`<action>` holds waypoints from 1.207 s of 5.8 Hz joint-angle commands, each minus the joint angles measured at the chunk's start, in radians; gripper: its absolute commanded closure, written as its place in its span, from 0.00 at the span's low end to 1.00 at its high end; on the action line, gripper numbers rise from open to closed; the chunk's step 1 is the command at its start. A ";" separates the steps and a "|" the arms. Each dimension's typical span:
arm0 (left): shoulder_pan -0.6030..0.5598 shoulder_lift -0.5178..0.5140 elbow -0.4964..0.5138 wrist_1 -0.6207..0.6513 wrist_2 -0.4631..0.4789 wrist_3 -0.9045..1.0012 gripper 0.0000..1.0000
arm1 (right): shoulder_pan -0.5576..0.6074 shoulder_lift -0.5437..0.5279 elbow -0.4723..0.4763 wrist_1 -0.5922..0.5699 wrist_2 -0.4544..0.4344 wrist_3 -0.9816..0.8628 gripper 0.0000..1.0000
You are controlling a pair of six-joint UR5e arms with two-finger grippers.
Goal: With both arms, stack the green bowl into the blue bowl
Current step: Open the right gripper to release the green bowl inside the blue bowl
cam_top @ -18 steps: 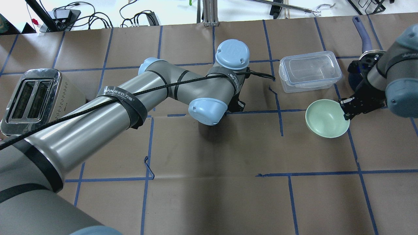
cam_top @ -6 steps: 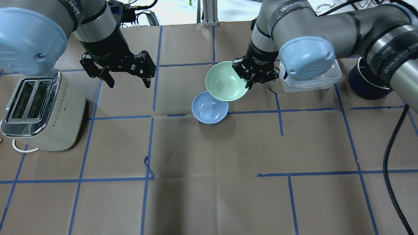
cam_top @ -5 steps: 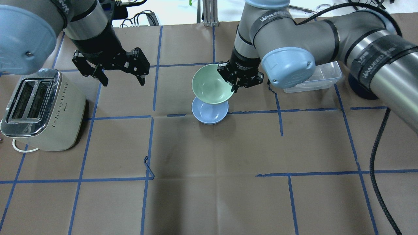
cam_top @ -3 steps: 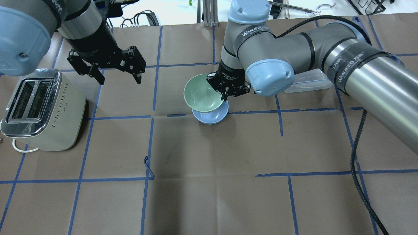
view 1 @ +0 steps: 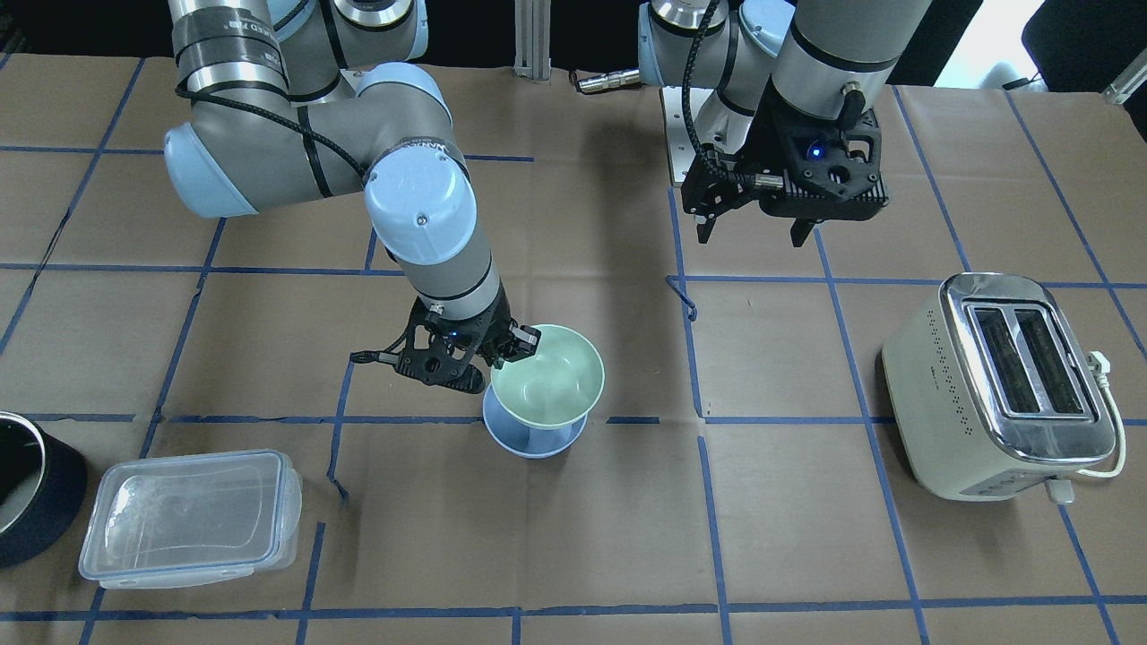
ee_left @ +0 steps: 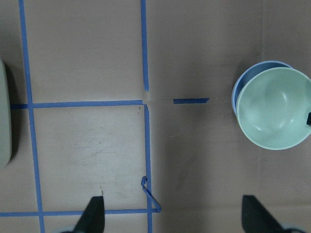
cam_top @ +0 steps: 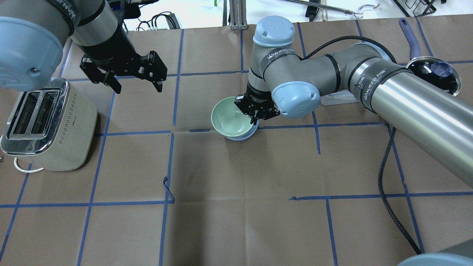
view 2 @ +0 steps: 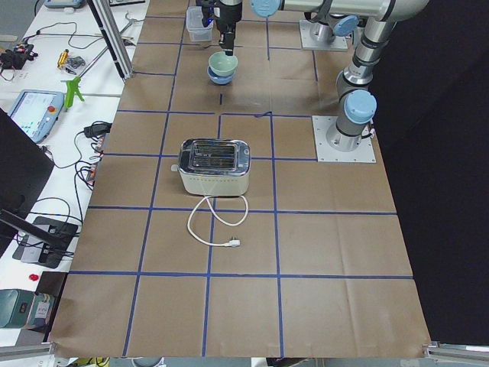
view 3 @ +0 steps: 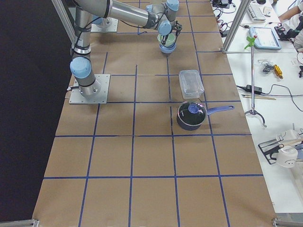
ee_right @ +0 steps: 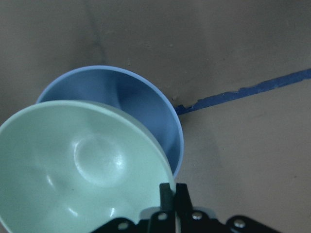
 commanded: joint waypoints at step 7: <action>0.000 0.001 0.005 0.001 0.005 0.000 0.02 | -0.110 -0.080 -0.178 0.249 -0.003 -0.130 0.00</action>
